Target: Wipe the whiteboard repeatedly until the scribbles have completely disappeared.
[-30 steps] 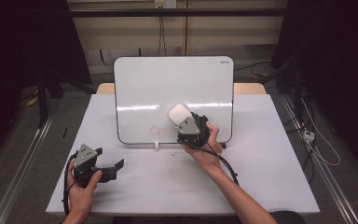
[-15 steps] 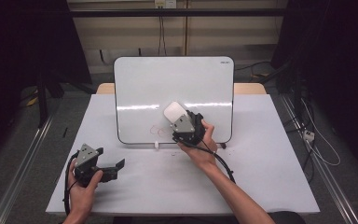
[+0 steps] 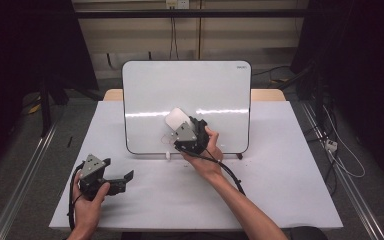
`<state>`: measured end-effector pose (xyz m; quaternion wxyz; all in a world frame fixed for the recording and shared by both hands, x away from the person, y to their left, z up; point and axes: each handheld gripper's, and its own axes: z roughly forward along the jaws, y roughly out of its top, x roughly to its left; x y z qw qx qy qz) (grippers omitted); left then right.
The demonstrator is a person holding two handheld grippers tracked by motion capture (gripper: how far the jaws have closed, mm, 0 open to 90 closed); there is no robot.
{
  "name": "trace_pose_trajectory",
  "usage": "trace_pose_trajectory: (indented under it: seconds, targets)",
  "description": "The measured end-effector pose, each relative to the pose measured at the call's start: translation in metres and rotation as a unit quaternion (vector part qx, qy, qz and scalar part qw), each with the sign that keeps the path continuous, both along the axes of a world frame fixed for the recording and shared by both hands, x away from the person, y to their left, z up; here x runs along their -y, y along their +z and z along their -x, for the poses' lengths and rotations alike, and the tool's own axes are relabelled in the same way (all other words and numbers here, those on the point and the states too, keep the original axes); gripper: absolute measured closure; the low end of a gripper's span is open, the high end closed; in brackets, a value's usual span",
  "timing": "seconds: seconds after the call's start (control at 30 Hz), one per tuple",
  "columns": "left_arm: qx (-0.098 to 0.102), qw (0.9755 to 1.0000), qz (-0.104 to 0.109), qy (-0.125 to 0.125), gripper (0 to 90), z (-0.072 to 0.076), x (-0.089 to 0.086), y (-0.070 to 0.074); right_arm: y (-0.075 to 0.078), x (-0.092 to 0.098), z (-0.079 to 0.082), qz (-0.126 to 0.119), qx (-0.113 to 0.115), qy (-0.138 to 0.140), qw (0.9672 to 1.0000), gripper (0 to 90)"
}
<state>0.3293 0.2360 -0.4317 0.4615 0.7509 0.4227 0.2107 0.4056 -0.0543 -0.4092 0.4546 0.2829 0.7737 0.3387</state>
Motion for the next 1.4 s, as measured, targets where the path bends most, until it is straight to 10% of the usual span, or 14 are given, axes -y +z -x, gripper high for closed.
trace_pose_trajectory:
  seconds: [0.73,1.4]
  targets:
    - [0.003,1.0000,0.001,0.001,5.4,0.001,-0.002,0.001,-0.016,-0.047,0.009,0.056,-0.003,0.058,0.9967,31.5]
    - [0.003,1.0000,0.002,0.004,5.4,0.002,-0.004,0.001,-0.025,-0.046,0.019,0.112,-0.014,0.094,0.9892,31.7]
